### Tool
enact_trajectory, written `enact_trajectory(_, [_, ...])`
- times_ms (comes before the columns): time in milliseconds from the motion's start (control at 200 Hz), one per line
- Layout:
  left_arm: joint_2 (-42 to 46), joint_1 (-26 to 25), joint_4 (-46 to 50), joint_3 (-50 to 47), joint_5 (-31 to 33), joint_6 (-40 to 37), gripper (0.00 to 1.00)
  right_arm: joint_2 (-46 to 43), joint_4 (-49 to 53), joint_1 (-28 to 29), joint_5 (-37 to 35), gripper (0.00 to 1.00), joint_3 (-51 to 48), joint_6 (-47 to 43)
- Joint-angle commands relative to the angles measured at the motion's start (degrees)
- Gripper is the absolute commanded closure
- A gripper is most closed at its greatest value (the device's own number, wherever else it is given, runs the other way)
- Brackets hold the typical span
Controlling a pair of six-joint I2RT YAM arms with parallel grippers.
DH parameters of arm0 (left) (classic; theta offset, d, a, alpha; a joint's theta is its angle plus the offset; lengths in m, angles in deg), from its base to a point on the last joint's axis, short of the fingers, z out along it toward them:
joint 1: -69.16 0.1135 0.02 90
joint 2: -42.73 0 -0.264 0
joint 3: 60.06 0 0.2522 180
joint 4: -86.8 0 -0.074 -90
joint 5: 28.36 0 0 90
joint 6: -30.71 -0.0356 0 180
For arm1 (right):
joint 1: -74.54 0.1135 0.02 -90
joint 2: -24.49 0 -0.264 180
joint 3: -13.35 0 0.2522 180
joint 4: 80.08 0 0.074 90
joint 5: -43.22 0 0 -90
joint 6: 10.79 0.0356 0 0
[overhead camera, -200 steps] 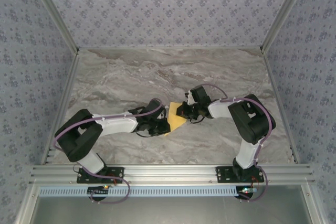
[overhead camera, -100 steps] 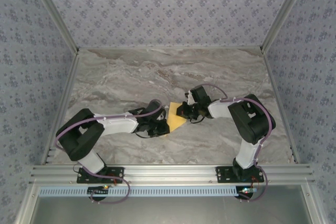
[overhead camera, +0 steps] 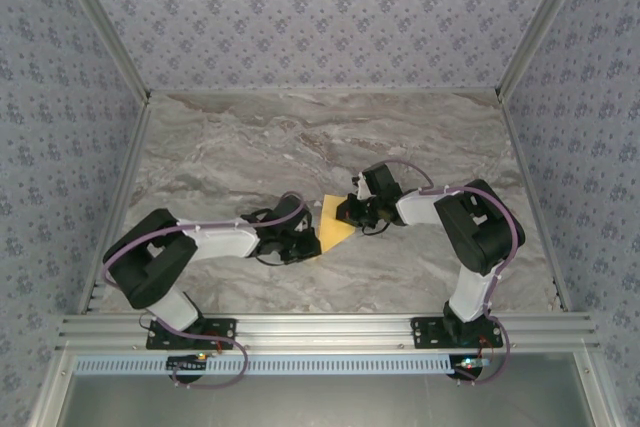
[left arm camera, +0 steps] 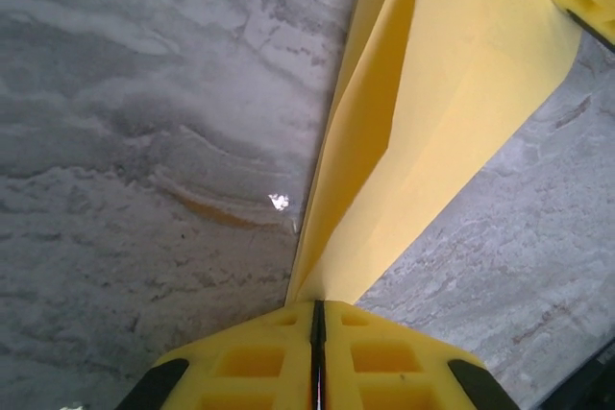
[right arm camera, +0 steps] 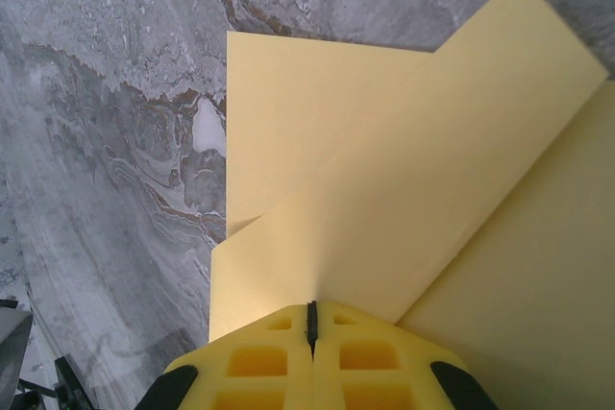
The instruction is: Fold a paper plane with a square sheet of paper (pick it up from the middle)
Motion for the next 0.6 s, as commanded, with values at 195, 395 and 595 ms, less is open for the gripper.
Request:
enact_trajectory(195, [4.2, 1.7, 4.7, 6.3, 1.0, -3.1, 0.90, 4.8, 8.2, 0.2, -7.0, 1.00, -0.8, -0.8])
enact_trajectory(395, [-0.9, 1.8, 3.5, 6.7, -0.8, -3.3, 0.93, 4.9, 8.7, 0.2, -6.8, 1.00, -0.4, -1.0])
enact_trajectory(595, [-3.0, 1.8, 4.2, 5.6, -0.2, -3.0, 0.96, 4.9, 8.8, 0.3, -6.8, 1.00, -0.4, -0.9])
